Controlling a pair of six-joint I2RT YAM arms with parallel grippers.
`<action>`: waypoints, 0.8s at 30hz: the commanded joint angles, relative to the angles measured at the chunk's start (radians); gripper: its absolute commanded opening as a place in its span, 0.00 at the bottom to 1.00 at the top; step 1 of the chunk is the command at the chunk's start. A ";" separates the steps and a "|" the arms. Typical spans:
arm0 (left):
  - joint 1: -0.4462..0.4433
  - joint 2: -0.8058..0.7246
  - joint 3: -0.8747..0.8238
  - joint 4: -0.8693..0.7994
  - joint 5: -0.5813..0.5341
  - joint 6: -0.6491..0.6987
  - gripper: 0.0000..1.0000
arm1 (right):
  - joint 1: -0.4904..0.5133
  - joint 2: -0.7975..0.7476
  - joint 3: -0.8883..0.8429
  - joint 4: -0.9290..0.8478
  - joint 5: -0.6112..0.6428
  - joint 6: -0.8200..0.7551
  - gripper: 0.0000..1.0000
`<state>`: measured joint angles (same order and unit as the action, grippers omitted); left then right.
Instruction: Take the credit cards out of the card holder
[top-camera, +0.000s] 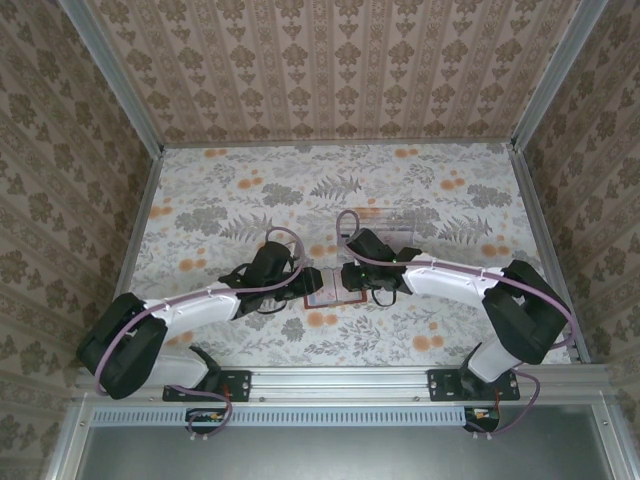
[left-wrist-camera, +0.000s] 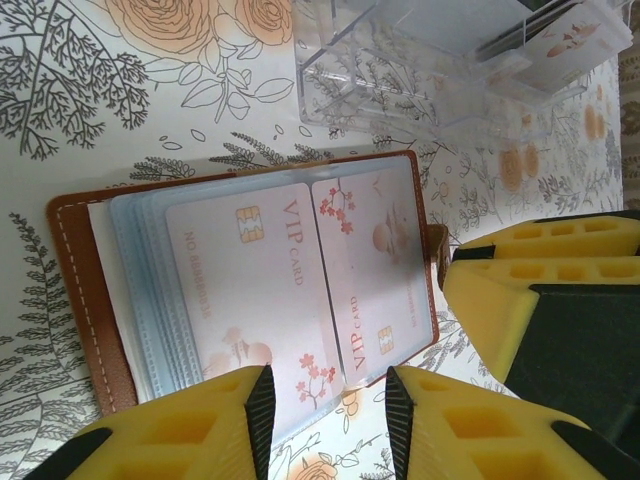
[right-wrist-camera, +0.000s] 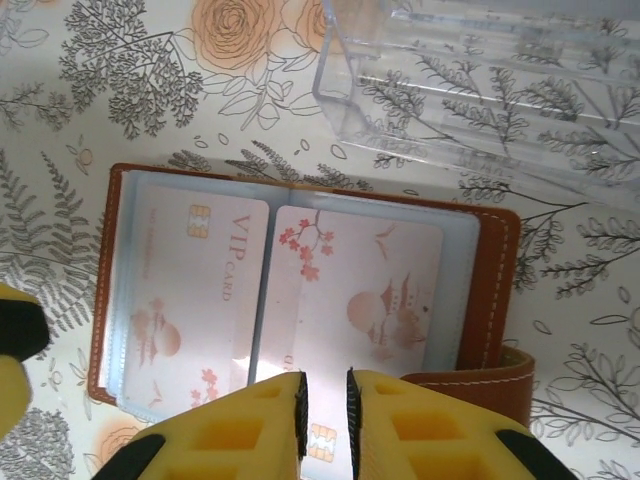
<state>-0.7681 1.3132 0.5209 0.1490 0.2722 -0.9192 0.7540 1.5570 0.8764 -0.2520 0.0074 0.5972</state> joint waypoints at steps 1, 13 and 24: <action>-0.010 -0.011 0.033 -0.014 -0.011 0.016 0.37 | -0.008 0.018 0.022 -0.076 0.050 -0.028 0.22; -0.016 -0.005 0.036 -0.007 -0.007 0.017 0.37 | -0.052 0.059 0.022 -0.057 0.008 -0.050 0.23; -0.043 0.050 0.064 0.017 -0.002 0.008 0.37 | -0.053 0.095 -0.022 -0.005 -0.032 -0.021 0.16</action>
<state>-0.7982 1.3403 0.5556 0.1535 0.2657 -0.9192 0.7021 1.6314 0.8749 -0.2798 0.0105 0.5716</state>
